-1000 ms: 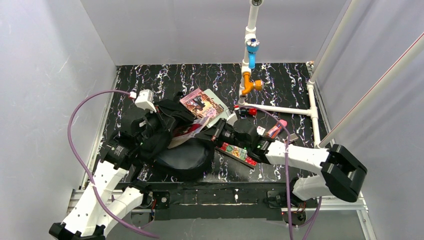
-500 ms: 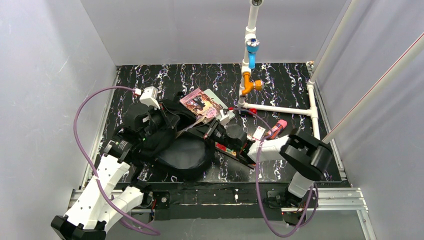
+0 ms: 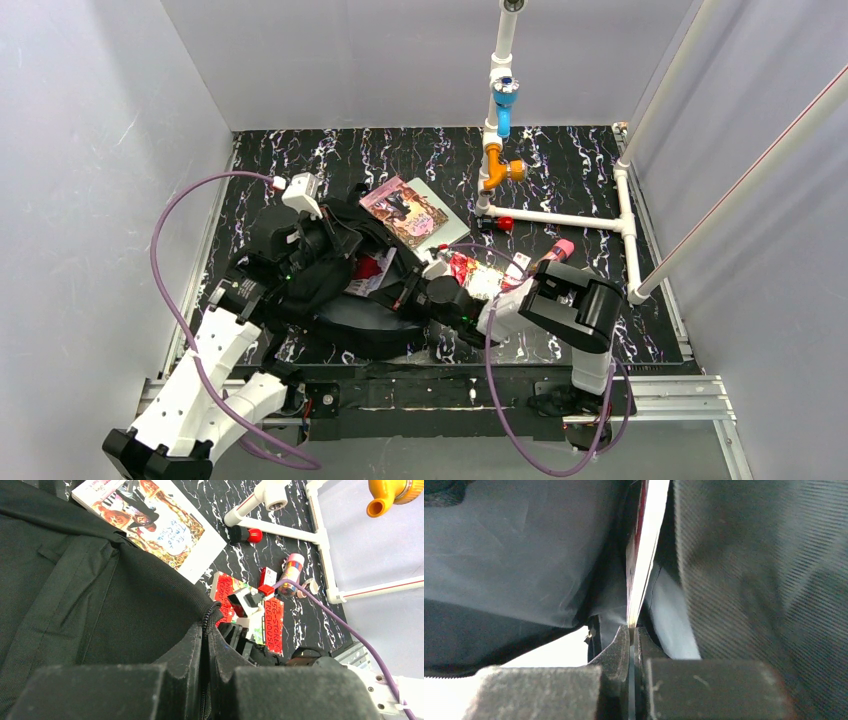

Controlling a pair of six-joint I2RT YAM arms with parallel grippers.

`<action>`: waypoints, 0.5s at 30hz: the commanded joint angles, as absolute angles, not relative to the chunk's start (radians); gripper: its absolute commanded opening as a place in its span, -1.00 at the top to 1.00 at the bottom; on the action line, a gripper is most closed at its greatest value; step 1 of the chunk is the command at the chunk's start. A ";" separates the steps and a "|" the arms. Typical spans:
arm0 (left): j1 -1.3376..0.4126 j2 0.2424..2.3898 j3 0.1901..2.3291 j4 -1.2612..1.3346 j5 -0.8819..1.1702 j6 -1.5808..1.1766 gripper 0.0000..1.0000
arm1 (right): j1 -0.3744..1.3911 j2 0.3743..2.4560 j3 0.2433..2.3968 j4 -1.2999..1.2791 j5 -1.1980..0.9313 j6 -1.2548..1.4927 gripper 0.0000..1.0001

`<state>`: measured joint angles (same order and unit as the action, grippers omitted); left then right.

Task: Pack the student bag
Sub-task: Place the book in the student bag.

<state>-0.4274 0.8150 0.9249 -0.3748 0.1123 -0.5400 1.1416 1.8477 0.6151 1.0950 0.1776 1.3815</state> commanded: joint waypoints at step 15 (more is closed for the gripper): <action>-0.426 0.855 0.959 -0.392 0.070 -0.420 1.00 | 1.187 2.114 1.122 0.692 0.161 1.127 0.37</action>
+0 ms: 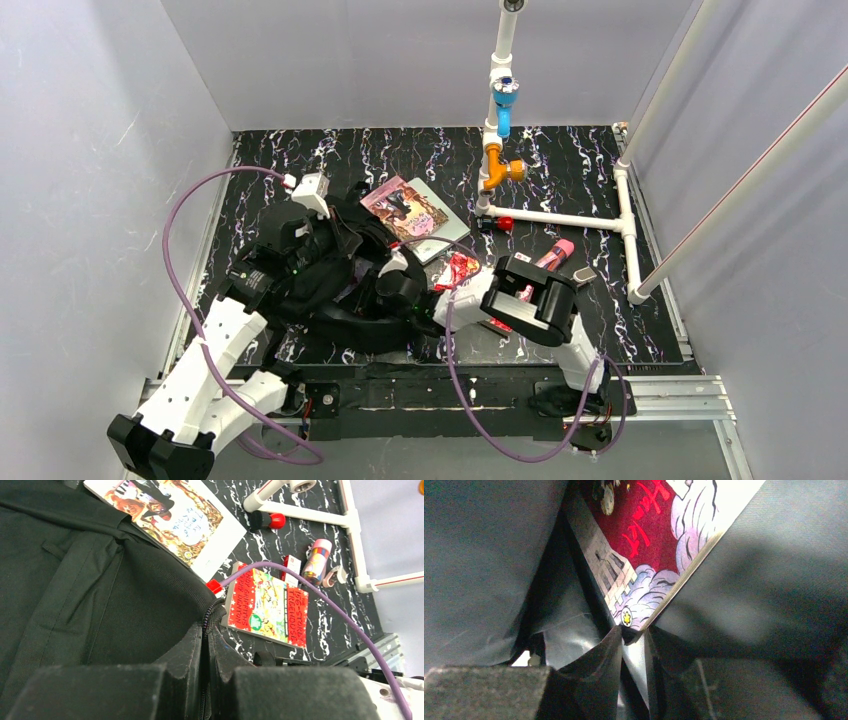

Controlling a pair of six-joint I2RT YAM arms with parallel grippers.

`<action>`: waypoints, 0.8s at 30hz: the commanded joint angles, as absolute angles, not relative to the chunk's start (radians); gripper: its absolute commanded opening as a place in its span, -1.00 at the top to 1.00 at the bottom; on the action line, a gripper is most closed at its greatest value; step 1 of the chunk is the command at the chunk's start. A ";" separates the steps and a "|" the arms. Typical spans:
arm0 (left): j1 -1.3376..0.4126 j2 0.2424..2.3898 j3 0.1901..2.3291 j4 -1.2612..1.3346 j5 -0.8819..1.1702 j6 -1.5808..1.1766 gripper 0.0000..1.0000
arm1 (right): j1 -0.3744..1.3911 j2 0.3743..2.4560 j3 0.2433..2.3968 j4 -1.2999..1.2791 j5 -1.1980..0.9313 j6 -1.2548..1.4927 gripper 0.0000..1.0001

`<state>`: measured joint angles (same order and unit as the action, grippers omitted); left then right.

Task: Pack the student bag
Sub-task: Place the book in the student bag, then move the student bag to the center of the board.

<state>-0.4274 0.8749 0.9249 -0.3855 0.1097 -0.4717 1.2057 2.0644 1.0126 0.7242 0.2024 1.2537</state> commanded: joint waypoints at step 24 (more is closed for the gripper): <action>-0.425 0.855 0.869 -0.449 -0.076 -0.284 1.00 | 1.165 1.478 0.968 -0.098 0.148 0.466 -0.97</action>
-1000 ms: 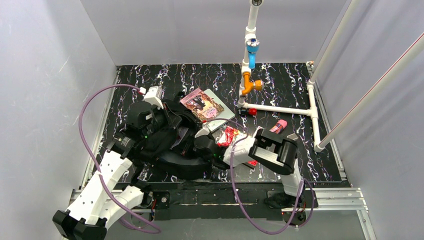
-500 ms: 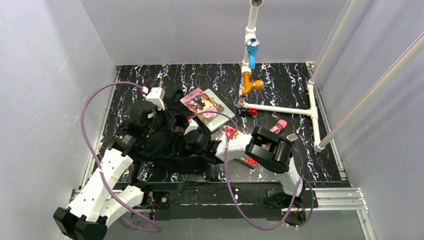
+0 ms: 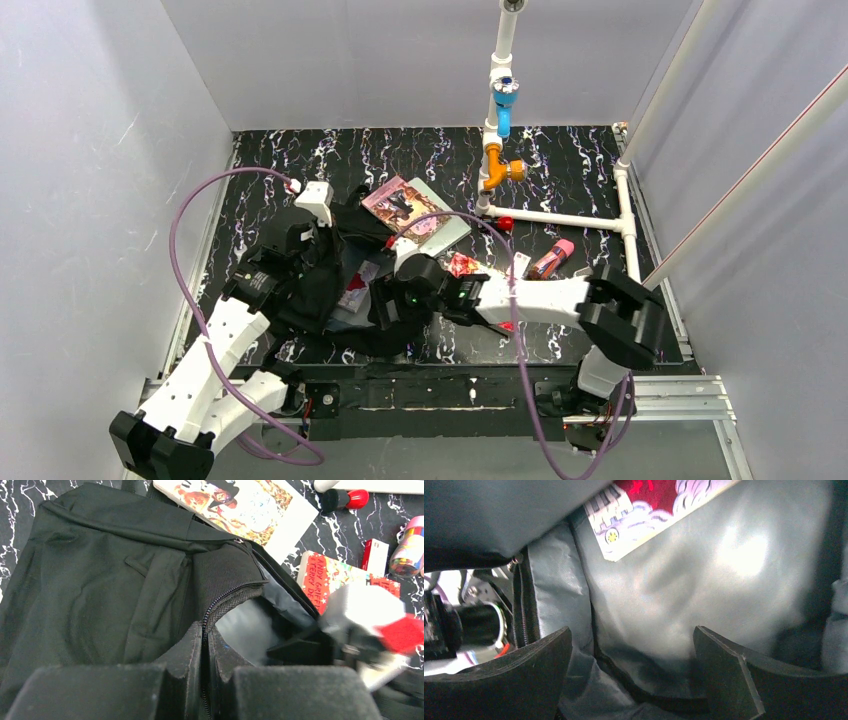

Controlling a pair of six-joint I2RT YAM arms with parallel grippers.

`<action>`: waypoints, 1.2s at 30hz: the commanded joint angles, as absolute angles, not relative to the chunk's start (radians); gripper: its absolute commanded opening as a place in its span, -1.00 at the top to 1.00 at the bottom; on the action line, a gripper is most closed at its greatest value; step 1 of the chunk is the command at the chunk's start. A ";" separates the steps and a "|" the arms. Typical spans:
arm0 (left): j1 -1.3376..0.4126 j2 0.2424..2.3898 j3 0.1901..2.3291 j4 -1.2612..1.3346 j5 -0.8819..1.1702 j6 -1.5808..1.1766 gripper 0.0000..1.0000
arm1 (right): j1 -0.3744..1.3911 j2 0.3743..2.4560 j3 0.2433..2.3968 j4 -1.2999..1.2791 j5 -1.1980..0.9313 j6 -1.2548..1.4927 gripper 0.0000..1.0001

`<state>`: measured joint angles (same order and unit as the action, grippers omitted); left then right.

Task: Pack the student bag
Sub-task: Move the student bag to the center of the board.

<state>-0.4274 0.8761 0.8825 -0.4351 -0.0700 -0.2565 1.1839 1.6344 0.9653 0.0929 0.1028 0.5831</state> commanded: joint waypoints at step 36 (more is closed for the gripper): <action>-0.425 0.790 0.962 -0.681 -0.236 -0.225 0.01 | 1.071 1.598 0.938 0.151 -0.072 0.637 -0.97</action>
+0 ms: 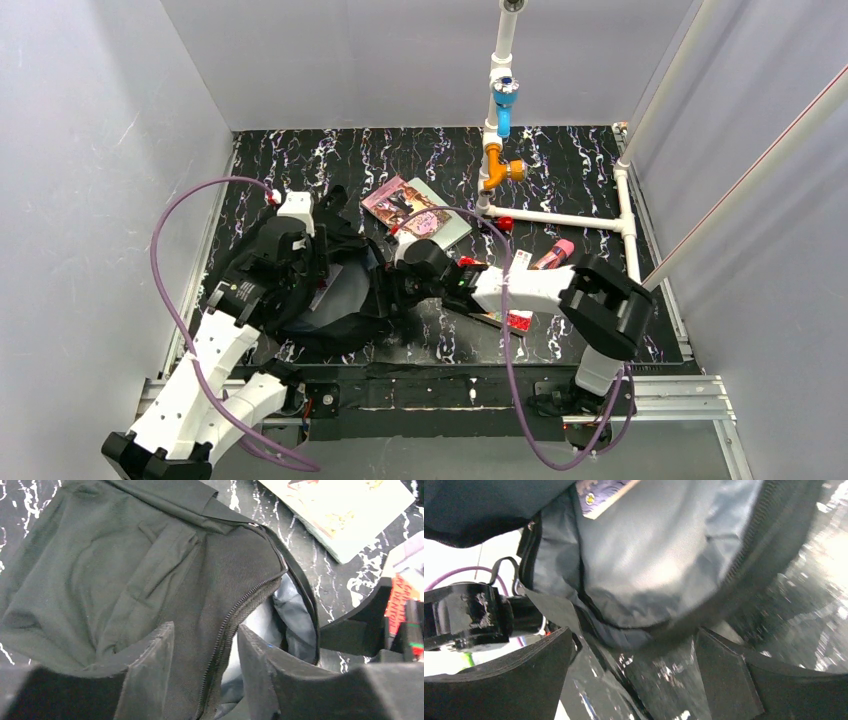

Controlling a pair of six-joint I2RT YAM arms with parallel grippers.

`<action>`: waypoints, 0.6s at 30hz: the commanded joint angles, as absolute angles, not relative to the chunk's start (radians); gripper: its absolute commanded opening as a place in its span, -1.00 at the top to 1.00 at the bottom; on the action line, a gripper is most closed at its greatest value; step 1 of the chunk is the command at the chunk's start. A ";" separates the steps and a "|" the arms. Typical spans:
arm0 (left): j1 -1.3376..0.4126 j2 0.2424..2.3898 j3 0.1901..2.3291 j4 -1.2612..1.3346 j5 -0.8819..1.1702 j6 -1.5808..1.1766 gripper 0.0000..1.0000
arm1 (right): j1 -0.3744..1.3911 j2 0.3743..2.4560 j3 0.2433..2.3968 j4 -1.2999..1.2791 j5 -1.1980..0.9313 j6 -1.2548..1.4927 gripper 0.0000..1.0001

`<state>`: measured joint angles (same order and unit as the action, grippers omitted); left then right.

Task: Pack the student bag
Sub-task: Move the student bag to the center of the board, then pick up the book from the center of the board.

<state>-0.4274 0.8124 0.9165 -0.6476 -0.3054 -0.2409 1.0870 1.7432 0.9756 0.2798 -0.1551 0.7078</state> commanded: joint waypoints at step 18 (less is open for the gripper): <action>-0.726 1.056 0.969 -0.166 0.232 -0.666 -0.30 | 0.543 0.908 0.691 -0.711 0.129 0.680 -0.97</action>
<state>-0.5381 0.9863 1.0035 -0.3714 0.2821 -0.5350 0.6453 0.9104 0.7353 -0.5682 0.1864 0.6819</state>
